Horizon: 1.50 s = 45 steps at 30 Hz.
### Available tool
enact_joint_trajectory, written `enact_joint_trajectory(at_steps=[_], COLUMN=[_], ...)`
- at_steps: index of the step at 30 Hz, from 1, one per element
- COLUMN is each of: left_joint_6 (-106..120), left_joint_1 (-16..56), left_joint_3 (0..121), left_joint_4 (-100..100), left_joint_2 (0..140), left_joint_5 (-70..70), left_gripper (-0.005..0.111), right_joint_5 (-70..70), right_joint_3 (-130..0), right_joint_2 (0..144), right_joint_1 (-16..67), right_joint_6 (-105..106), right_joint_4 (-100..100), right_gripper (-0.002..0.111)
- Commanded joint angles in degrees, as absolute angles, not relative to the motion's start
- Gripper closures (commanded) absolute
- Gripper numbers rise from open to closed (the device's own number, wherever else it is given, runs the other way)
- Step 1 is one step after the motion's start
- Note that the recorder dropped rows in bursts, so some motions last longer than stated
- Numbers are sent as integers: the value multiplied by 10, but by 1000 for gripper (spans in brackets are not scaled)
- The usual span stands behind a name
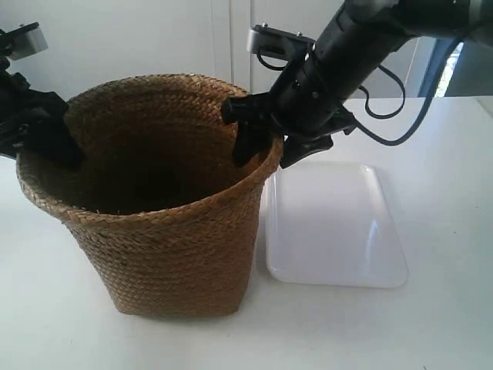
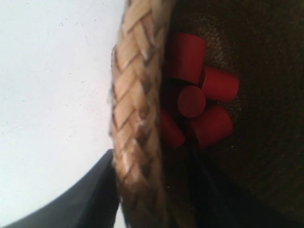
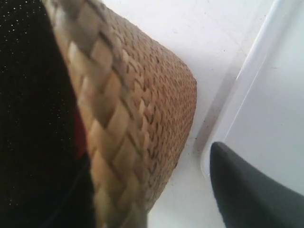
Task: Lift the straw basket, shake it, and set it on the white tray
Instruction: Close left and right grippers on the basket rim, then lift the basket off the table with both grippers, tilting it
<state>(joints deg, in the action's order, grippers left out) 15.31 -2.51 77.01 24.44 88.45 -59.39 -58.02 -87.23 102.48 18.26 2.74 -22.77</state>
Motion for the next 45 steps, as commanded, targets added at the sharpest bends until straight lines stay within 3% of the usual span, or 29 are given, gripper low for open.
enact_joint_trajectory(at_steps=[1, 5, 8, 10, 27, 36, 45], left_joint_6=[154, 154, 153, 153, 182, 200, 328], left_joint_1=[-27, -27, -27, -27, -26, -26, 14], left_joint_3=[767, 767, 767, 767, 755, 515, 507], left_joint_4=[255, 255, 260, 267, 317, 365, 505], left_joint_2=[884, 884, 884, 883, 697, 529, 548], left_joint_5=[-595, -593, -586, -586, -496, -252, -240], left_gripper=[70, 87, 102, 107, 107, 107, 107], right_joint_5=[-586, -580, -575, -572, -458, -313, -319], right_joint_3=[-875, -875, -875, -875, -840, -677, -675], right_joint_2=[1028, 1028, 1028, 1025, 894, 803, 800], right_joint_1=[183, 183, 183, 183, 301, 331, 331], right_joint_6=[27, 44, 54, 53, -54, -123, -129], right_joint_4=[-226, -253, -273, -275, -23, 61, 42], right_gripper=[68, 95, 108, 108, 108, 108, 108])
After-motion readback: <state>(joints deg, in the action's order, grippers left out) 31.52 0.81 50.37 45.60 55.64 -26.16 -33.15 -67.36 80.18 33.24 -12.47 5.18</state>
